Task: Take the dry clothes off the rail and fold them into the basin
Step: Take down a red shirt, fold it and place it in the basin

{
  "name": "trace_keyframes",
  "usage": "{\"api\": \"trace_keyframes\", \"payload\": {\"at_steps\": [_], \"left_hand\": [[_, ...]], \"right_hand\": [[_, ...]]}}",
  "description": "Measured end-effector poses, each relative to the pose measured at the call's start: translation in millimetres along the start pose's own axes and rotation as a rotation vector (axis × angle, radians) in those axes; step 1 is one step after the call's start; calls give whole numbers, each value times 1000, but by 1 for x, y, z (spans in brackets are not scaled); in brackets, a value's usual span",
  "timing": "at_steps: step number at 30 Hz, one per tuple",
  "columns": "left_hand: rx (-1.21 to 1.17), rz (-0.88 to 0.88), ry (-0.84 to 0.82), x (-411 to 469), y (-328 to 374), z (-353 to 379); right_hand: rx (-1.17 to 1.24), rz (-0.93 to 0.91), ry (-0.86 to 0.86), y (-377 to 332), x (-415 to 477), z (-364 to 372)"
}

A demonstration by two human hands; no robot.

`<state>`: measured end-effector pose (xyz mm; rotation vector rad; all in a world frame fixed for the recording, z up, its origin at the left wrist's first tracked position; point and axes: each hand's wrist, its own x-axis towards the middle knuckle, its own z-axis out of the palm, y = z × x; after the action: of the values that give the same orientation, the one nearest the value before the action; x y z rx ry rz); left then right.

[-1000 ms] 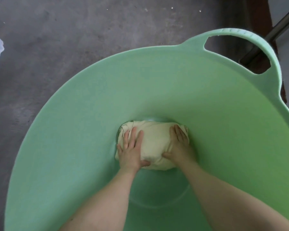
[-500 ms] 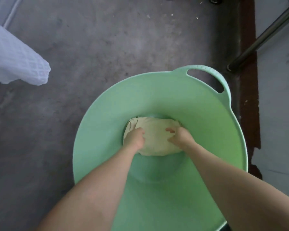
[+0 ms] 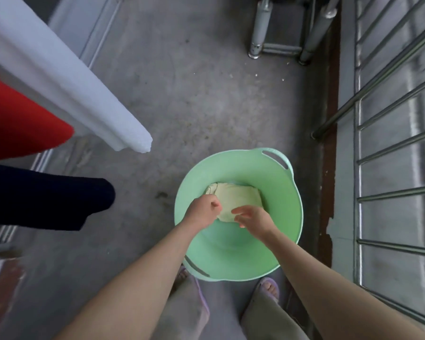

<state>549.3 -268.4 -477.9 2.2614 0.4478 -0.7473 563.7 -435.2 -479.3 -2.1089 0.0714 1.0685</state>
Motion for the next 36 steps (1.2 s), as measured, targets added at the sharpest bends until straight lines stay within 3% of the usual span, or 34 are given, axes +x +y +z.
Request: {"api": "trace_keyframes", "payload": {"at_steps": [11, 15, 20, 30, 36], "left_hand": [[-52, 150, 152, -156, 69, -139], [-67, 151, 316, -227, 74, -186], [-89, 113, 520, -327, 60, -232], [5, -7, 878, -504, 6, -283], [145, 16, 1108, -589, -6, -318]], "right_hand": [[115, -222, 28, -149, -137, -23], [212, -298, -28, -201, -179, -24], [169, -466, -147, -268, -229, -1], [25, -870, -428, -387, -348, 72], [71, -1237, -439, -447, -427, 106]]}}
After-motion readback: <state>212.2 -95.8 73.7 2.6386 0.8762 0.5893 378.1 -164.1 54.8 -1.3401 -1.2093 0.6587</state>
